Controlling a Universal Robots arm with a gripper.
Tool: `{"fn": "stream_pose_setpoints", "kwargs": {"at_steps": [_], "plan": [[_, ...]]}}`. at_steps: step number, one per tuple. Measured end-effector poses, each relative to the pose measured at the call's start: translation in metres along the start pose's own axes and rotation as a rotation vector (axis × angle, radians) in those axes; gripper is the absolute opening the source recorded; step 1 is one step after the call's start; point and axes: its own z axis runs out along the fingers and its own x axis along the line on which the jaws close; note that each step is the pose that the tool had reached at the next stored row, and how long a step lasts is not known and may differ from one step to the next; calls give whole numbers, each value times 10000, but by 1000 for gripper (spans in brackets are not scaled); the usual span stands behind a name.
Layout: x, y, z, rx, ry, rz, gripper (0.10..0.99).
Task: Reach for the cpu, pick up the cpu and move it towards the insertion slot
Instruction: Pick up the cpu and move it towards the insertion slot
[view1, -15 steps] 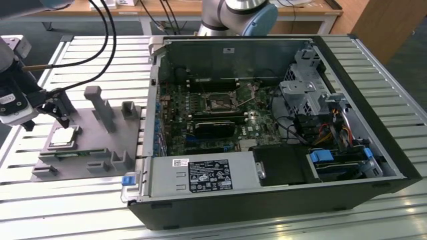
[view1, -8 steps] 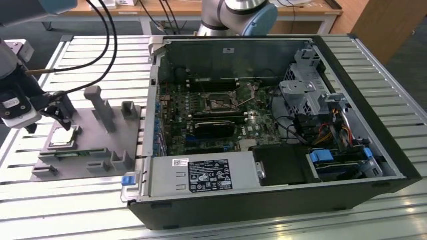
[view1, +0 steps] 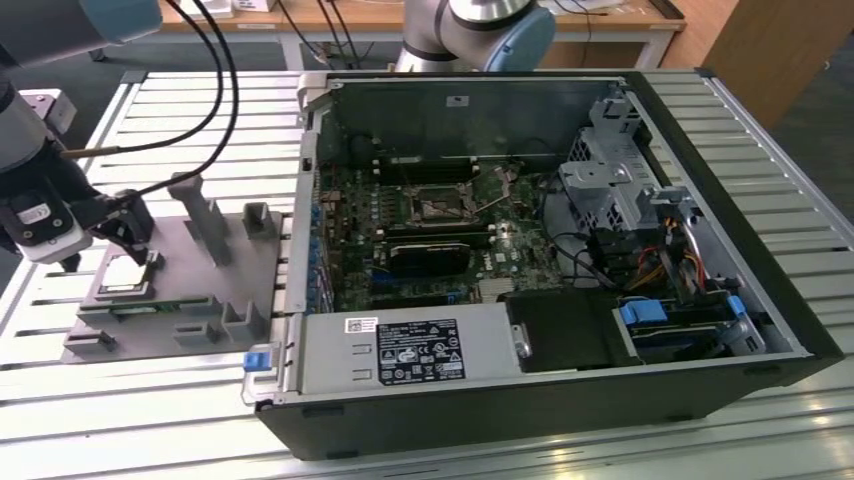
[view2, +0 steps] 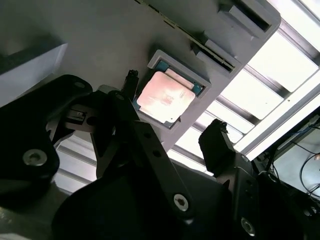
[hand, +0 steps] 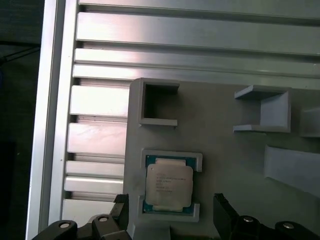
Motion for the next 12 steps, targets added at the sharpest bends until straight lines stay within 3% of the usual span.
{"fn": "stream_pose_setpoints", "kwargs": {"at_steps": [12], "plan": [[-1, 39, 139, 0, 0, 0, 765]]}}
